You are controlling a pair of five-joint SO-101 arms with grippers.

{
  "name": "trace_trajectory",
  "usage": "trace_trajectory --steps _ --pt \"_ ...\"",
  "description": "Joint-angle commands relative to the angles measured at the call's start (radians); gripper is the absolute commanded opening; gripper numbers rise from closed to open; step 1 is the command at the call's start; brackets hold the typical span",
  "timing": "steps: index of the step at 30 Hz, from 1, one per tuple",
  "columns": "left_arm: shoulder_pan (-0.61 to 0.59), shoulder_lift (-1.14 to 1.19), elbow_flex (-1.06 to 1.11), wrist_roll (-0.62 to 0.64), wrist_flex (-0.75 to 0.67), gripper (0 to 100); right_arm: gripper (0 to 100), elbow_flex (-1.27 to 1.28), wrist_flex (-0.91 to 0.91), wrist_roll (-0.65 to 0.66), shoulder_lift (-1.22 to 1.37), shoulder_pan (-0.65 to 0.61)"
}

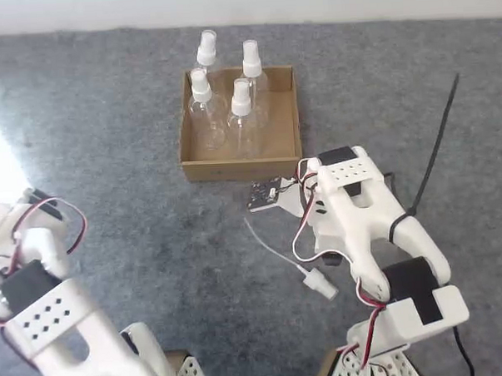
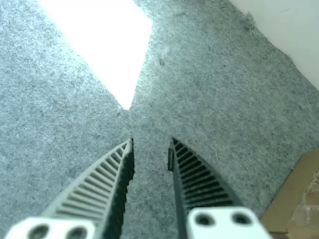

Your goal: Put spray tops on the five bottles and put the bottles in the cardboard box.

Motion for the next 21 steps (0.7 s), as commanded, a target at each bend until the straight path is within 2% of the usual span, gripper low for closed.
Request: trace_trajectory --steps 1,6,21 --pt "0.003 -0.026 -0.008 0.005 -0.026 11 28.0 -0.046 0.008 0.028 -0.065 0.012" --pt "0.003 -0.026 -0.008 0.005 -0.026 11 27.8 -0.006 0.008 0.107 -0.065 0.013" --pt "0.005 -0.026 -0.008 0.005 -0.026 11 25.9 0.069 -0.087 0.107 -0.065 -0.025"
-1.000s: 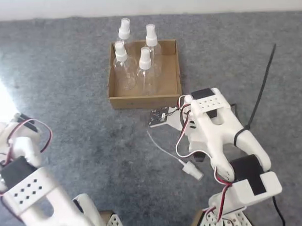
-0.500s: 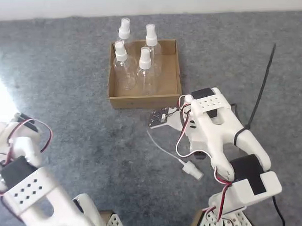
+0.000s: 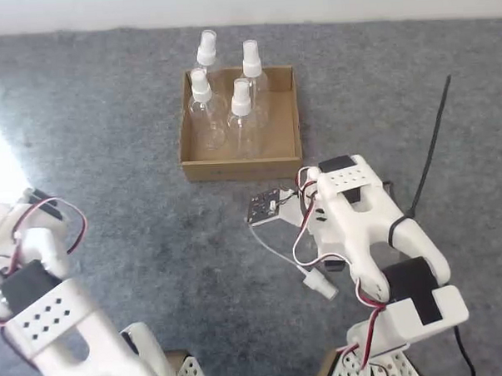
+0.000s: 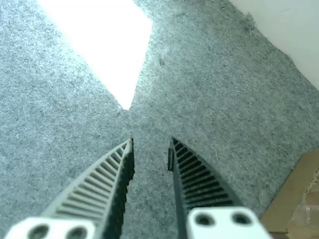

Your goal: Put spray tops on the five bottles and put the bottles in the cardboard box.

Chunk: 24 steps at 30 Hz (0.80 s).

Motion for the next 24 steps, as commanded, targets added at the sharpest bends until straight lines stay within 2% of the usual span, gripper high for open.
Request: trace_trajectory --steps 1,7,13,17,24 --pt "0.005 -0.026 -0.008 0.005 -0.026 11 23.3 -0.006 -0.016 0.012 -0.065 -0.019" --pt "0.005 -0.026 -0.008 0.005 -0.026 11 8.1 -0.006 -0.010 0.011 -0.070 -0.018" --pt "0.005 -0.026 -0.008 0.005 -0.026 11 7.9 -0.008 -0.004 0.009 -0.077 -0.018" --pt "0.005 -0.026 -0.008 0.005 -0.026 11 7.6 -0.008 -0.002 -0.048 -0.125 -0.018" --pt "0.026 -0.026 -0.007 0.005 -0.026 11 7.6 -0.008 0.120 -0.063 -0.321 -0.024"
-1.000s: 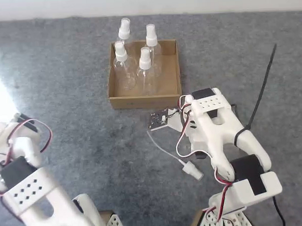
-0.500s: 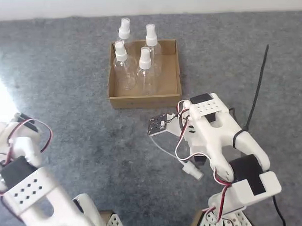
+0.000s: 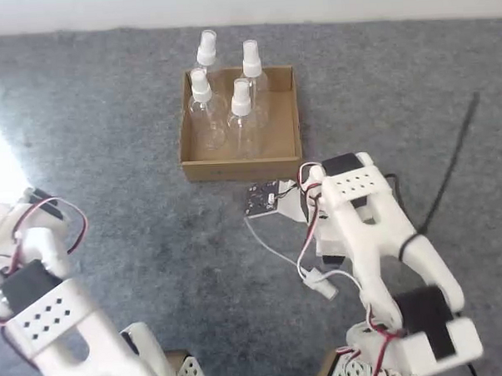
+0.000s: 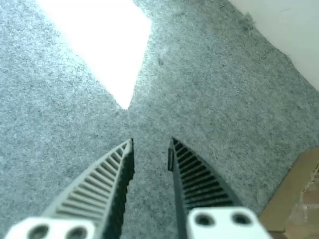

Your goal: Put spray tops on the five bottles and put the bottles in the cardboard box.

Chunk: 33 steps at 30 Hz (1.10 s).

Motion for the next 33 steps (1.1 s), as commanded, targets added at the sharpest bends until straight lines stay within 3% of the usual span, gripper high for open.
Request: trace_trajectory --steps 1,13,33 --pt "0.023 -0.026 -0.007 0.000 -0.026 11 7.6 -0.009 0.090 -0.018 -0.183 -0.008" --pt "0.021 -0.026 -0.007 0.000 -0.026 11 7.6 -0.005 0.157 -0.261 -0.456 -0.012" --pt "0.026 -0.026 -0.007 0.000 -0.025 11 7.6 -0.003 0.143 -0.870 -0.750 -0.090"
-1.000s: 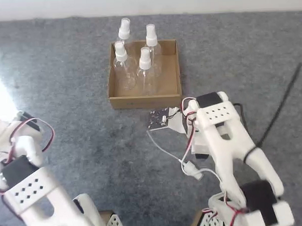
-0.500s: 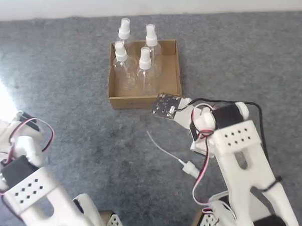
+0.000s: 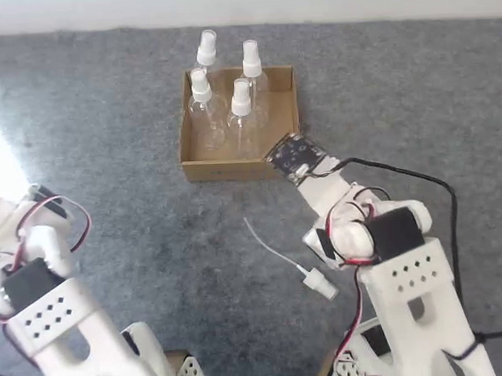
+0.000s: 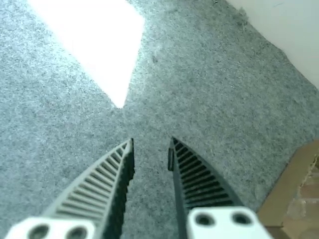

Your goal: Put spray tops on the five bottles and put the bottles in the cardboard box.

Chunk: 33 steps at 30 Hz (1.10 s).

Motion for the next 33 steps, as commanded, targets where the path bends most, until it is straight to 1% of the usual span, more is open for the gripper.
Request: trace_trajectory --steps 1,7,14,20,24,27,31,33 --pt "0.003 -0.026 -0.007 0.003 -0.025 11 7.6 -0.005 -0.008 -0.137 -0.074 -0.008" --pt "0.003 -0.026 -0.007 0.003 -0.025 11 7.6 -0.005 -0.027 -0.152 -0.150 0.013" --pt "0.005 -0.026 -0.007 0.003 -0.025 11 7.6 0.008 -0.033 -0.150 -0.217 0.081" --pt "0.005 -0.026 -0.012 0.003 -0.021 11 7.6 0.126 -0.151 -0.150 -0.225 0.090" --pt "0.006 -0.026 -0.015 0.003 -0.020 11 7.6 0.172 -0.209 -0.158 -0.225 0.157" --pt "0.049 -0.028 -0.016 -0.005 -0.020 11 7.6 0.203 -0.242 -0.160 -0.225 0.193" --pt "0.132 -0.028 -0.016 -0.068 -0.018 11 7.6 0.239 -0.275 -0.163 -0.225 0.199" --pt "0.167 -0.028 -0.016 -0.091 -0.018 11 7.6 0.242 -0.283 -0.196 -0.225 0.199"
